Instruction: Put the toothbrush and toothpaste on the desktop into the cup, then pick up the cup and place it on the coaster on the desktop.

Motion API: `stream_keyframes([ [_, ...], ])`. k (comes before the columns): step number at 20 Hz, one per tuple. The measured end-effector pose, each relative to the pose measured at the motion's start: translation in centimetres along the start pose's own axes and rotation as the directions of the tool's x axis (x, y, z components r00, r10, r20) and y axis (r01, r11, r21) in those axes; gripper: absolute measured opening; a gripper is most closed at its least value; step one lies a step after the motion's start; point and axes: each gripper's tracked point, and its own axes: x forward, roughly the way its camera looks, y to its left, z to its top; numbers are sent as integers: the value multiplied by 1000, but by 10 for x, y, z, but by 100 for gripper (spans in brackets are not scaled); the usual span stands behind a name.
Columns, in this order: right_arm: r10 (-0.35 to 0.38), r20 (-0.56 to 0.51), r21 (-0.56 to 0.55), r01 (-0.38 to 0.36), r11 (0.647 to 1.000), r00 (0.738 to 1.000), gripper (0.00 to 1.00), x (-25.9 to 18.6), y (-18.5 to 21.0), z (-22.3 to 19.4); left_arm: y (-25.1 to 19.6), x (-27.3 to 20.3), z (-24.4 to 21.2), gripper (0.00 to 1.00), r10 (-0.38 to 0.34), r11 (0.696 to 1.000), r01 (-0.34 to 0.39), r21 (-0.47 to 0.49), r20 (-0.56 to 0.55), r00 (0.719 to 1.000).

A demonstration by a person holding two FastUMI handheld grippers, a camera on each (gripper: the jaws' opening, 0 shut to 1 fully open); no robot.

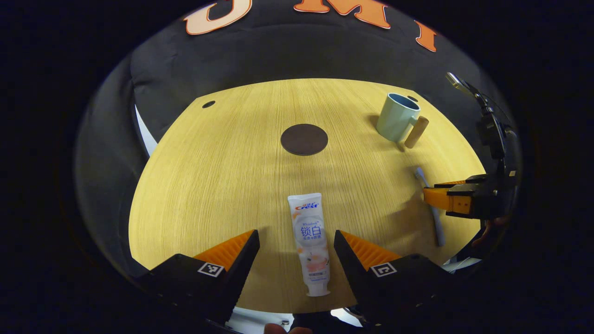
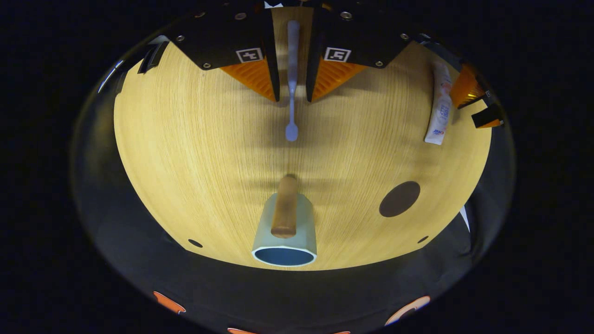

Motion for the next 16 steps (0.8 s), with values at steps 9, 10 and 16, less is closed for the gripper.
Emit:
stream_keyframes([
  [9, 2, 24, -17, -2, 1000, 1000, 16, 5, 1, 4, 2, 1, -6, 98, 9, 1000, -10, 15, 8, 1000],
  [10, 5, 25, -17, -5, 1000, 1000, 16, 5, 0, 5, 1, 1, -8, 98, 10, 1000, -10, 14, 9, 1000],
  [16, 28, 37, -19, -27, 999, 999, 4, 6, 2, 7, 0, 6, -12, 98, 13, 1000, -13, 13, 19, 1000],
])
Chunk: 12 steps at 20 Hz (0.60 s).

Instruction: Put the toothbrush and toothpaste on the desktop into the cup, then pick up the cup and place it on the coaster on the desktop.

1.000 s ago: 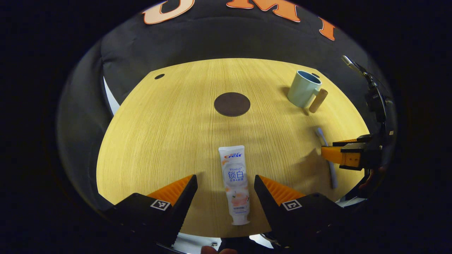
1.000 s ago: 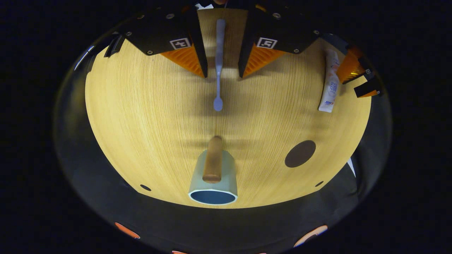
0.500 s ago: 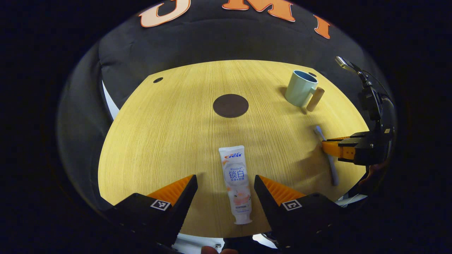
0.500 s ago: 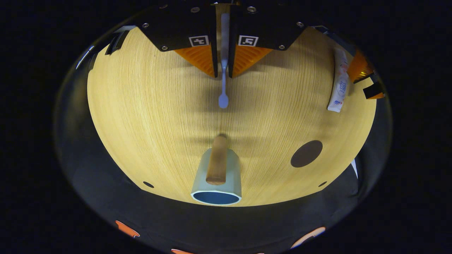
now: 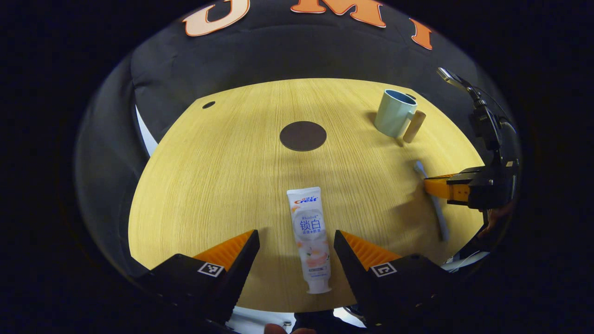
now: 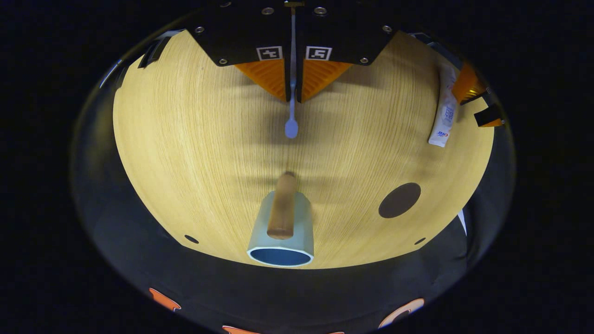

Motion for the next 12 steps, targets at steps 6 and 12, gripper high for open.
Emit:
stream_keyframes([
  [6, 8, 52, 23, -10, 1000, 999, 2, -8, -2, 11, -1, 6, -2, 98, 14, 1000, -14, -18, 38, 999],
  [12, 12, 112, 29, -15, 999, 994, 2, -20, -2, 27, -9, 15, -12, 88, 19, 999, -18, -40, 35, 999],
])
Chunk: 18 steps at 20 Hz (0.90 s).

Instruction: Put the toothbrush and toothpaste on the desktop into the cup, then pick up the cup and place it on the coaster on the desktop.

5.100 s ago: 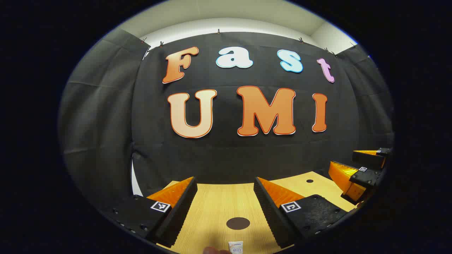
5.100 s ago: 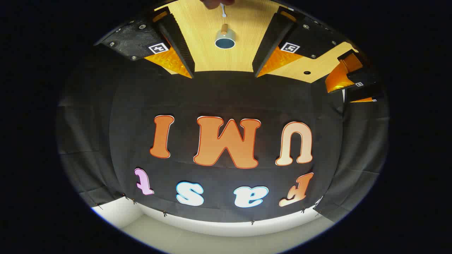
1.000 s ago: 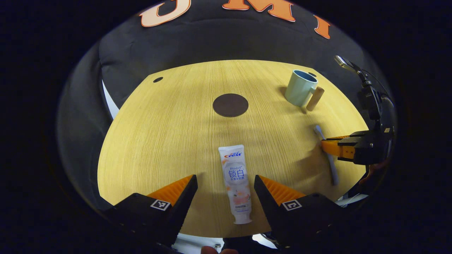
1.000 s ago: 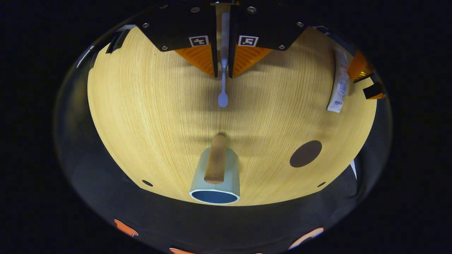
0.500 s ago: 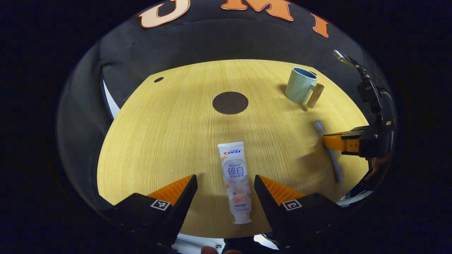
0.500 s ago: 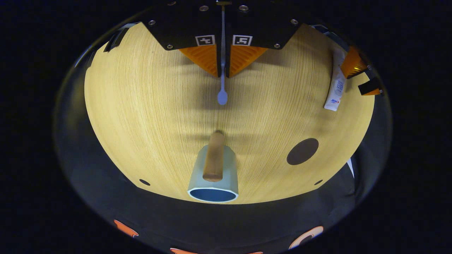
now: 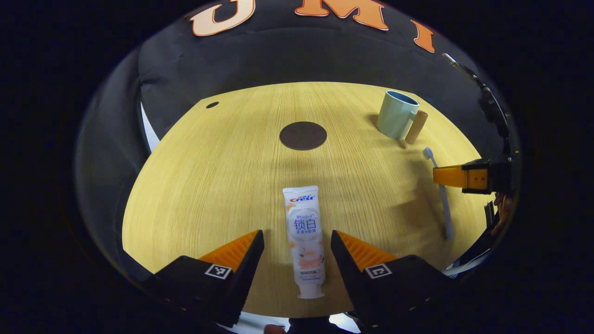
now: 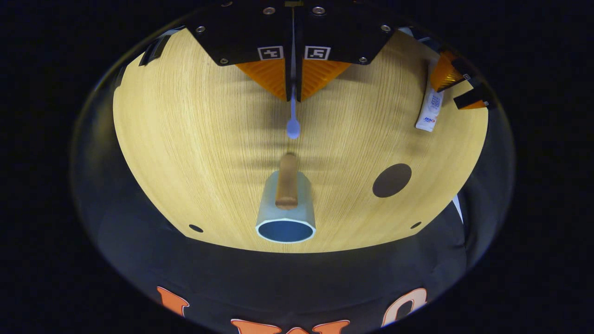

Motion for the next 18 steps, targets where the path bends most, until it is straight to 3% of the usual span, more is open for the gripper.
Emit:
stream_keyframes([
  [4, 2, 29, 11, -2, 1000, 1000, 2, -8, -1, 9, -2, 7, -6, 85, 1, 1000, -1, -7, -10, 1000],
  [5, 1, 34, 15, -1, 1000, 999, 2, -9, -1, 10, -4, 6, -9, 76, -6, 1000, 6, -8, -14, 1000],
  [8, 0, 48, 28, -1, 1000, 999, 2, -14, -3, 14, -6, 6, -13, 67, -10, 1000, 10, 2, -34, 999],
  [11, -3, 63, 38, 1, 999, 998, 2, -21, -6, 19, -10, 11, -17, 51, -18, 1000, 18, -4, -39, 999],
  [18, -20, 97, 70, 13, 997, 995, 2, -35, -15, 29, -12, 10, -16, 46, -25, 1000, 25, -10, -38, 999],
])
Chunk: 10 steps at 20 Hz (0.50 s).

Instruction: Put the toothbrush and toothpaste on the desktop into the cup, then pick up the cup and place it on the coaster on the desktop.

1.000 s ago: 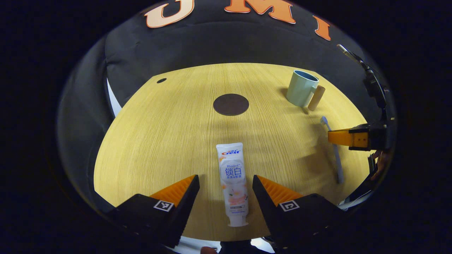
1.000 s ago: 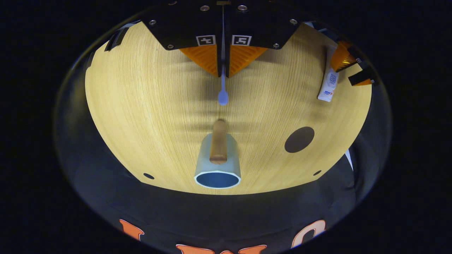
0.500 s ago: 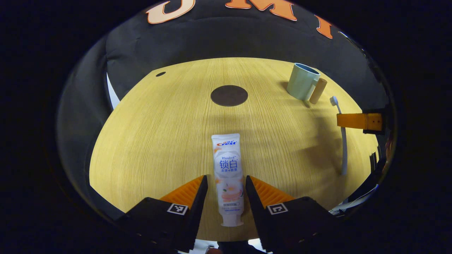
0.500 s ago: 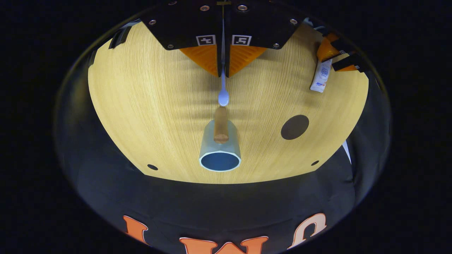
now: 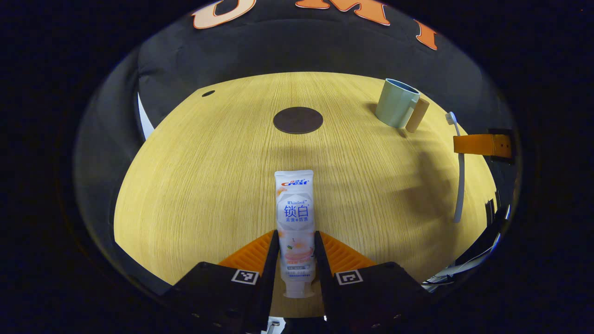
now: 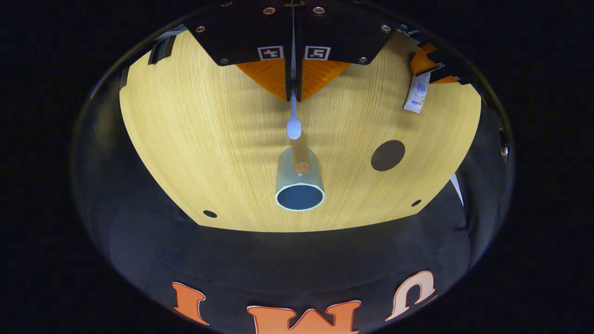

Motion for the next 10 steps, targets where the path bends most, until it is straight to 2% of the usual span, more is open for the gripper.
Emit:
stream_keyframes([
  [3, 5, 24, 1, -5, 1000, 1000, 2, -6, 0, 7, -2, -4, 2, 39, -5, 1000, 5, 0, 15, 1000],
  [10, 27, 117, -18, -25, 1000, 993, 2, -26, 11, 37, 0, -40, 28, 39, -13, 1000, 15, -15, 122, 992],
])
